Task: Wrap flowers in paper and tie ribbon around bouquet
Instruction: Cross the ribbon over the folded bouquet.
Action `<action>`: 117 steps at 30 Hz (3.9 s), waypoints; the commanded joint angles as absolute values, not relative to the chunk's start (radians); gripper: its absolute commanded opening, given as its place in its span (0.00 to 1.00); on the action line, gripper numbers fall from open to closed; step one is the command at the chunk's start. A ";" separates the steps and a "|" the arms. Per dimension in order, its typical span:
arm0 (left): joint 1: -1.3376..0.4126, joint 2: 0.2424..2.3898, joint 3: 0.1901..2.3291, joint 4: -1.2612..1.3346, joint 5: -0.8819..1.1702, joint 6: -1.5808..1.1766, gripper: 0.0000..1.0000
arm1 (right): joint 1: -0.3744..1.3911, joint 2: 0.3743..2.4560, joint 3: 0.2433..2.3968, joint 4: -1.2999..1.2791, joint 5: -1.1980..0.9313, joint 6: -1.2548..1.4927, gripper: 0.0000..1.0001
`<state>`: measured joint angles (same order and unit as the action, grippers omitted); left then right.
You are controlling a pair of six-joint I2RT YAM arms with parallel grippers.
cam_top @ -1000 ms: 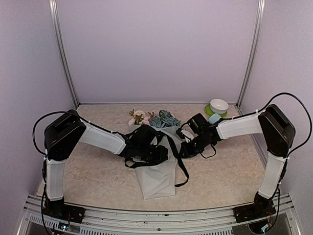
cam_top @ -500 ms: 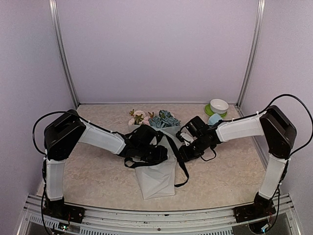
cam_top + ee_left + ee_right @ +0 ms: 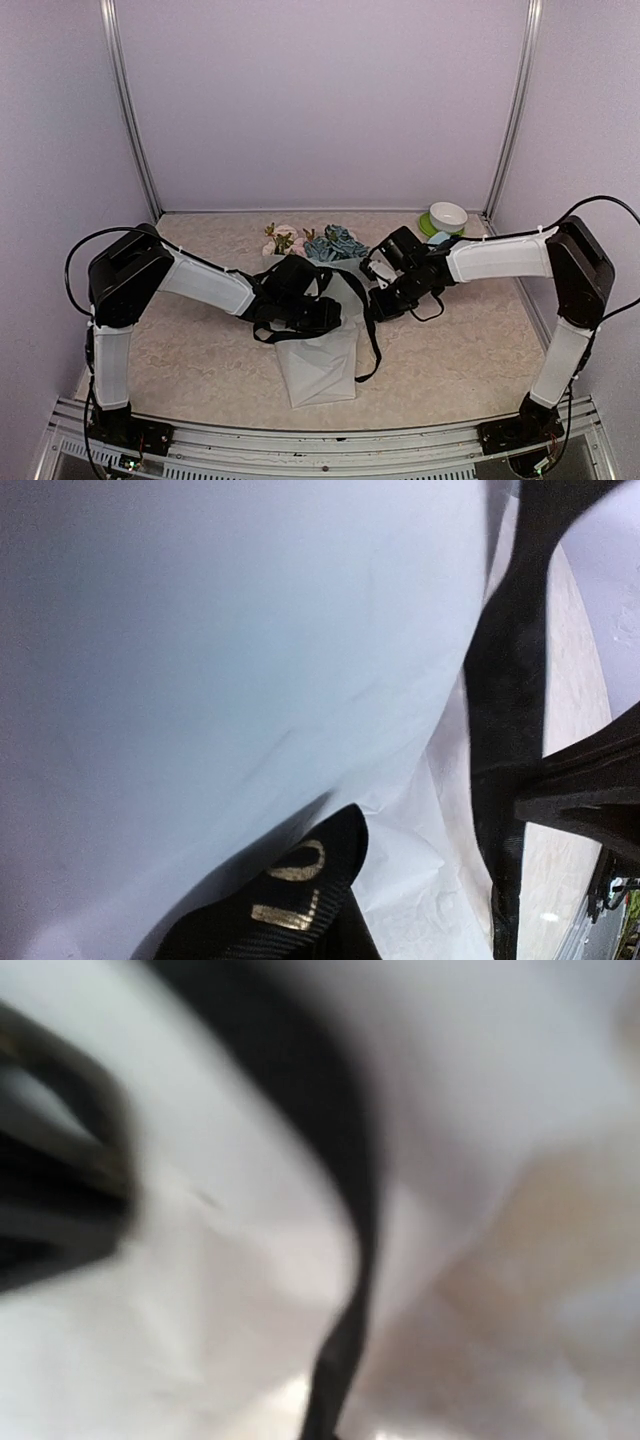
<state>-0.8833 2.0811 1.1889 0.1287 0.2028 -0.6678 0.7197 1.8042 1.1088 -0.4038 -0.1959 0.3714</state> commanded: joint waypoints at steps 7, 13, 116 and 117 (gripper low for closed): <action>-0.891 1.990 1.121 0.202 0.197 -0.644 0.00 | 0.706 1.884 1.277 -0.219 -0.403 0.304 0.00; -0.917 1.851 1.014 0.345 0.180 -0.611 0.00 | 0.677 1.933 1.248 -0.096 -0.482 0.327 0.00; -0.840 2.162 2.277 -0.898 -0.524 0.082 0.99 | 0.669 1.966 1.090 0.107 -0.727 0.393 0.00; -0.839 2.125 2.212 -0.876 -0.476 0.077 0.99 | 0.669 1.966 1.090 0.107 -0.727 0.394 0.00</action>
